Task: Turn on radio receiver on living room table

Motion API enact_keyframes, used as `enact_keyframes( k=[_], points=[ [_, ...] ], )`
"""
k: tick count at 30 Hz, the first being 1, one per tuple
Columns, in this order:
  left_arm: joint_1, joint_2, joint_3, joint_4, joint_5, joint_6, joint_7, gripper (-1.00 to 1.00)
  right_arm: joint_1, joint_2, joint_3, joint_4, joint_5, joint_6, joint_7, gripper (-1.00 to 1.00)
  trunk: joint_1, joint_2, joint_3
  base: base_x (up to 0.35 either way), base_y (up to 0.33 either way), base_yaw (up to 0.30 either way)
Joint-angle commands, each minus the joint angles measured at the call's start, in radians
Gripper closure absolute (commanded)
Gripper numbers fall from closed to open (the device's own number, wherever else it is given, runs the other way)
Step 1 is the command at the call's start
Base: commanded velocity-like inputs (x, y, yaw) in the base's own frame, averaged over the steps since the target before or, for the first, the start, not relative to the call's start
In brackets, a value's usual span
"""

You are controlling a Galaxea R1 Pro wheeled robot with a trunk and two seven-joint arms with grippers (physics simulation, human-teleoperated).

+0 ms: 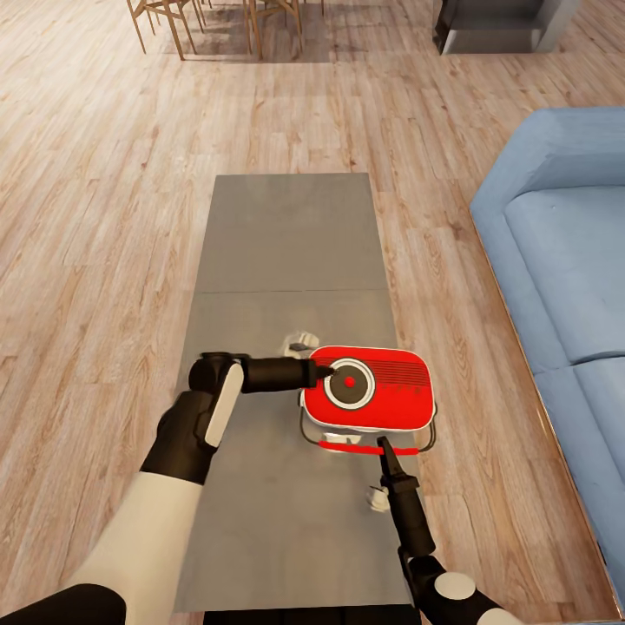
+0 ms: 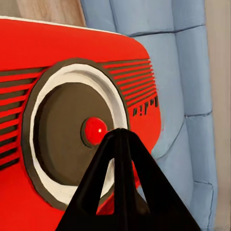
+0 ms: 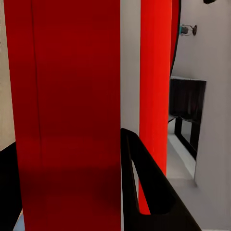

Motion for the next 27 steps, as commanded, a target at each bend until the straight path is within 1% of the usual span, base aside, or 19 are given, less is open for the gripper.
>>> enact_keyframes(
  k=[1, 2, 3, 7, 12, 21, 23, 27],
  points=[
    [0.0, 0.0, -0.018, -0.002, 0.005, 0.0, 0.001, 1.0, 0.0, 0.003, 0.001, -0.001, 0.001, 0.001, 0.0, 1.0, 0.0, 0.0, 0.0, 0.0, 0.0, 0.0],
    [0.0, 0.0, -0.032, -0.003, 0.015, 0.0, 0.001, 1.0, 0.0, 0.007, 0.001, -0.001, 0.001, 0.001, 0.0, 1.0, 0.0, 0.0, 0.0, 0.0, 0.0, 0.0],
    [0.0, 0.0, -0.045, -0.004, 0.035, 0.0, 0.003, 1.0, 0.0, 0.013, 0.0, 0.0, 0.002, 0.002, 0.001, 1.0, 0.0, 0.0, 0.0, 0.0, 0.0, 0.0],
    [0.0, 0.0, -0.057, -0.005, 0.062, 0.0, 0.005, 1.0, 0.0, 0.018, 0.0, 0.0, 0.004, 0.011, 0.002, 1.0, 0.0, 0.0, 0.0, 0.0, 0.0, 0.0],
    [0.0, 0.0, -0.059, -0.005, 0.072, -0.002, 0.008, 1.0, 0.0, 0.019, 0.0, 0.001, 0.004, 0.042, 0.002, 1.0, 0.0, 0.0, 0.0, 0.0, 0.0, 0.0],
    [0.0, 0.0, -0.06, -0.004, 0.079, -0.001, 0.01, 1.0, 0.0, 0.02, 0.0, 0.0, 0.003, 0.051, -0.004, 1.0, 0.0, 0.0, 0.0, 0.0, 0.0, 0.0],
    [0.0, 0.0, -0.06, -0.002, 0.085, -0.001, 0.011, 1.0, 0.0, 0.02, 0.0, -0.001, 0.002, 0.052, -0.005, 1.0, 0.0, 0.0, 0.0, 0.0, 0.0, 0.0],
    [0.0, 0.0, -0.059, 0.005, 0.115, 0.0, 0.016, 1.0, 0.0, 0.021, 0.0, -0.001, -0.001, 0.052, -0.007, 1.0, 0.0, 0.0, 0.0, 0.0, 0.0, 0.0]
  ],
)
